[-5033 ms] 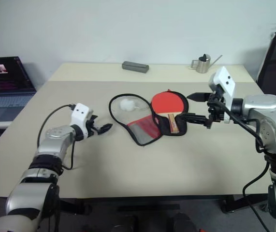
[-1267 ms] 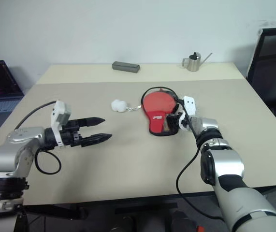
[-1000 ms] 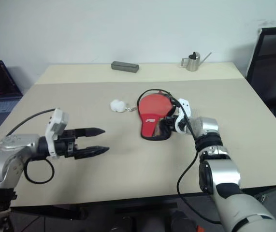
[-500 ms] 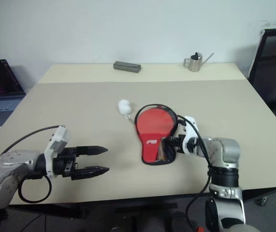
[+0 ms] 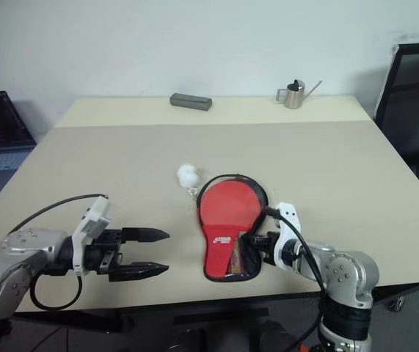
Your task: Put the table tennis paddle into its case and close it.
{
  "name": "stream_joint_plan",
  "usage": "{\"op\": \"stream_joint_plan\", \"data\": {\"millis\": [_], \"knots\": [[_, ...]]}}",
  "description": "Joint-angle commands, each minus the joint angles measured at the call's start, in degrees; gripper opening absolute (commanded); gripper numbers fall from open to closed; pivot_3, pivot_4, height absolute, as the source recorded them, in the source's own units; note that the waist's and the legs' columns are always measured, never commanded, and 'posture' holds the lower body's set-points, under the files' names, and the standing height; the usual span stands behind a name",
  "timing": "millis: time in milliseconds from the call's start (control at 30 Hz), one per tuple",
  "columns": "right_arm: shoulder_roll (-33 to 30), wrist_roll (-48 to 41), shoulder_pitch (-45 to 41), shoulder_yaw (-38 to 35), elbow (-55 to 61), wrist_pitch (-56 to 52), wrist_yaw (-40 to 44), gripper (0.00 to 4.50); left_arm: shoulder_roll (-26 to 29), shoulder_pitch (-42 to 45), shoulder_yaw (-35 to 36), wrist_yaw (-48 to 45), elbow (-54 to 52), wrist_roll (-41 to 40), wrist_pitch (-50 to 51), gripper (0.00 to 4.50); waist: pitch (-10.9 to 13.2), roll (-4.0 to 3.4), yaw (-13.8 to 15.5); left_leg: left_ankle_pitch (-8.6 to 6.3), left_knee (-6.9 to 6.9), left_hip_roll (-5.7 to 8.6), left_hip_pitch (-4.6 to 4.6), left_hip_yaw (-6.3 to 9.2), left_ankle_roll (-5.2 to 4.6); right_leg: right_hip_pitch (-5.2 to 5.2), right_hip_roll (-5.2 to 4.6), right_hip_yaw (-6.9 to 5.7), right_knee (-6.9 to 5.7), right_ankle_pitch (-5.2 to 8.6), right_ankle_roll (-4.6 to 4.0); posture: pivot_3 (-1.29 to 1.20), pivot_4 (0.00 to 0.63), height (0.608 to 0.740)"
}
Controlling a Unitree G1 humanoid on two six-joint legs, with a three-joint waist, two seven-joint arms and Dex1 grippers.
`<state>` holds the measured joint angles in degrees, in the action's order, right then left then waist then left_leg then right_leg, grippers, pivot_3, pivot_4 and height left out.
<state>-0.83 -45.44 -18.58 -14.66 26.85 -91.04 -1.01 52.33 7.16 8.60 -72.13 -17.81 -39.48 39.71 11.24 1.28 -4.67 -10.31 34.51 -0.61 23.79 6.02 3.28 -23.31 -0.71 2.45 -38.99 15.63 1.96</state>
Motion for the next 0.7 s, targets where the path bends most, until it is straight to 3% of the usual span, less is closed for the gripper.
{"op": "stream_joint_plan", "data": {"millis": [33, 433, 667, 700], "knots": [[0.28, -7.62, 1.40, -0.03, 1.81, -1.46, -4.49, 0.01, 0.63, 0.82, 0.12, -0.70, -0.87, -1.28, 0.09, 4.50, 0.00, 0.00, 0.00, 0.00, -0.02, -0.02, 0.00, 0.00, 0.00, 0.00, 0.01, -0.01, 0.00, 0.01, -0.02, 0.00, 0.150, 0.740], [-7.15, -21.65, 1.74, -2.08, -1.69, -1.46, -14.49, 0.01, 0.36, 1.29, -0.89, -0.80, -0.10, -0.64, -0.70, 4.50, 0.00, 0.00, 0.06, 0.00, -0.10, -0.01, 0.01, 0.01, 0.00, -0.01, 0.03, -0.02, 0.04, 0.11, -0.19, 0.00, 0.150, 0.740], [-2.27, -27.13, 2.06, -3.26, -1.48, -1.46, -22.39, 0.01, 0.02, 2.30, -2.03, -0.59, 0.60, -0.24, -1.20, 4.50, 0.00, 0.00, 0.07, 0.00, -0.11, -0.04, 0.01, 0.01, 0.00, -0.01, 0.06, -0.01, 0.04, 0.11, -0.20, 0.00, 0.150, 0.740], [-1.08, -27.65, 1.96, -4.19, -1.28, -1.46, -24.17, 0.28, 0.00, 2.31, -2.09, -0.57, 0.63, -0.21, -1.25, 4.50, 0.00, 0.00, 0.03, 0.00, -0.12, -0.05, 0.00, 0.01, 0.00, -0.01, 0.07, -0.01, 0.04, 0.14, -0.24, 0.00, 0.150, 0.740]]}}
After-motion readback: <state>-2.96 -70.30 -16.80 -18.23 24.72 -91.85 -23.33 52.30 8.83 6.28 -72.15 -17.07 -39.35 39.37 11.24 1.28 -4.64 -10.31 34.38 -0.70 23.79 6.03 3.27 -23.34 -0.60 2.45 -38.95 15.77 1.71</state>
